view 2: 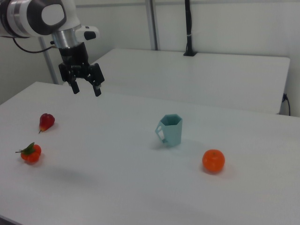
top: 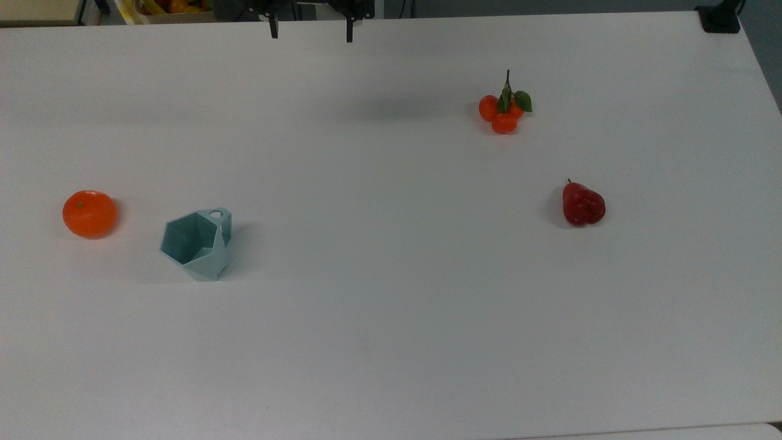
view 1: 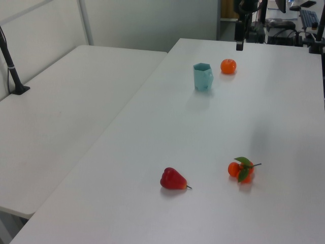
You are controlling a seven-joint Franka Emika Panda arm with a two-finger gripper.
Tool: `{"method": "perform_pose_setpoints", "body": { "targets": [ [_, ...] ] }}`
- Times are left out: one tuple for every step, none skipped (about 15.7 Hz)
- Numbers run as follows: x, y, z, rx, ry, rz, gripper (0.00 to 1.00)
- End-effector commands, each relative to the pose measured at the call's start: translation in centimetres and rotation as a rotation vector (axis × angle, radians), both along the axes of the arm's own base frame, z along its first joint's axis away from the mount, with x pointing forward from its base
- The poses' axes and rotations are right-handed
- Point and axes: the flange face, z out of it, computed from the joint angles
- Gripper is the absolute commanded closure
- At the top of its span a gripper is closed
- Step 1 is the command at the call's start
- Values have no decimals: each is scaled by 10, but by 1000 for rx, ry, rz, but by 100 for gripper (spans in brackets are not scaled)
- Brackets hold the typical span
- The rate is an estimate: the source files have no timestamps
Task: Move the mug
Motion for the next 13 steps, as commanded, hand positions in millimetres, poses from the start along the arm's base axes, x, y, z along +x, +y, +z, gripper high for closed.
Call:
{"method": "perform_pose_setpoints", "body": {
  "targets": [
    [-5, -5, -7, -9, 29, -10, 0],
    [-5, -7, -7, -9, 29, -13, 0],
    [-5, -7, -6, -5, 28, -15, 0],
    [-5, -8, -7, -5, 29, -18, 0],
    [-4, -8, -7, -5, 29, -18, 0],
    [-4, -8, -7, -5, 29, -18, 0],
    [-3, -8, -9, -6, 31, -19, 0],
    [0, -10, -15, -9, 38, -26, 0],
    [6, -14, -17, -10, 32, -62, 0],
    [14, -25, -22, -10, 32, -126, 0],
    [24, -35, -32, -8, 26, -180, 0],
    [34, -45, -40, -4, -1, -224, 0],
    [42, -54, -46, 2, -37, -275, 0]
  ]
}}
